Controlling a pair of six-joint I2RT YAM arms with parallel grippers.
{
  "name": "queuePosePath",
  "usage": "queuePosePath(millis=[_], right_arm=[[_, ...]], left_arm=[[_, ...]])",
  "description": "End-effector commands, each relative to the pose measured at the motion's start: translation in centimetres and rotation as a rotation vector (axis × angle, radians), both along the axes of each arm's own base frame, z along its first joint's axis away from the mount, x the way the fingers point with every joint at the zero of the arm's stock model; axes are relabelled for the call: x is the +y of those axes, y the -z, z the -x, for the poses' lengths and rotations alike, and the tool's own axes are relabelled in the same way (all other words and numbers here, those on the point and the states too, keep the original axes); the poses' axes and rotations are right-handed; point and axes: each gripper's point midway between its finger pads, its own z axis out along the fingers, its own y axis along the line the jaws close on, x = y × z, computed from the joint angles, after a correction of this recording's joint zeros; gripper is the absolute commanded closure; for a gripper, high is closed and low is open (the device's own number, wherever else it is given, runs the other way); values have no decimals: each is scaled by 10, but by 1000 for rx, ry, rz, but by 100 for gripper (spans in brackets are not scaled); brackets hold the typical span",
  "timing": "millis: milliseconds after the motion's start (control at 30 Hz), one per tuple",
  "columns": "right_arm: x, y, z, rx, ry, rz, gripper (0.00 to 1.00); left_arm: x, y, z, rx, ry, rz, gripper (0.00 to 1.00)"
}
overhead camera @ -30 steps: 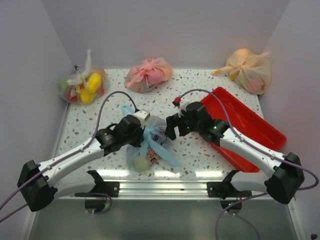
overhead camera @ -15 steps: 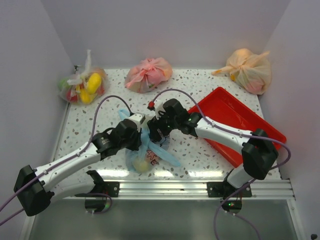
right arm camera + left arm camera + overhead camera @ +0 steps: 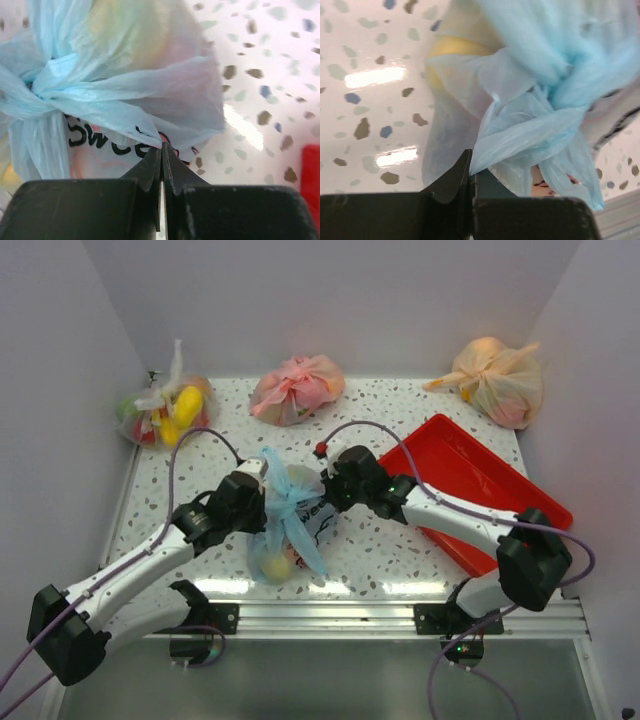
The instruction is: Untie the knot of the plastic bag and take out the fruit
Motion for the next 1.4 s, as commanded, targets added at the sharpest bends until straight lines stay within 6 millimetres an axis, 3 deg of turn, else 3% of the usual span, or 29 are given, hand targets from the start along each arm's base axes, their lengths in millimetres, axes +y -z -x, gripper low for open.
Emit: queuePosePath(millis=[0, 33, 133, 233, 267, 300, 367, 500, 567, 633, 667, 733, 767, 800, 967, 1167, 1267, 1367], right_arm=[[-82, -24, -40, -68, 426, -37, 100], [-100, -38, -46, -46, 535, -145, 100], [-109, -34, -34, -19, 568, -225, 100], [-81, -33, -11, 49, 363, -233, 100], [-74, -25, -5, 68, 313, -195, 100], [-66, -32, -2, 49, 266, -172, 100], [-49, -26, 24, 34, 113, -67, 100], [-34, -37, 41, 25, -12, 12, 76], [-27, -58, 38, -46, -61, 30, 54], [-26, -66, 37, -92, -106, 94, 36], [-20, -85, 31, -127, -105, 85, 32], [-19, -88, 26, -152, -146, 152, 26], [-14, -103, 20, -184, -144, 145, 25], [-13, -105, 17, -198, -160, 164, 24], [7, -98, 4, -179, -212, 218, 23], [14, -74, -6, -148, -231, 292, 25], [11, -65, -14, -160, -200, 330, 35], [6, -67, -23, -184, -149, 347, 69]], left_arm=[[44, 1, -10, 21, -190, -70, 100], [58, -1, -17, 21, -247, -69, 100], [80, -9, -33, 2, -343, -63, 100], [88, -19, -53, -50, -354, -49, 100], [86, -18, -58, -55, -336, -55, 100], [84, -22, -64, -73, -319, -53, 100], [73, -36, -79, -139, -243, -41, 100], [59, -52, -97, -213, -141, -29, 100], [55, -58, -97, -230, -99, -27, 100], [50, -59, -93, -233, -55, -14, 98], [49, -63, -91, -248, -48, -4, 98], [48, -61, -85, -247, -40, 12, 97], [48, -64, -83, -262, -43, 20, 97], [45, -60, -79, -251, -28, 34, 97], [43, -56, -69, -224, -26, 64, 97], [46, -61, -64, -231, -30, 67, 98], [46, -58, -62, -220, -37, 73, 99], [49, -49, -59, -190, -66, 70, 100]])
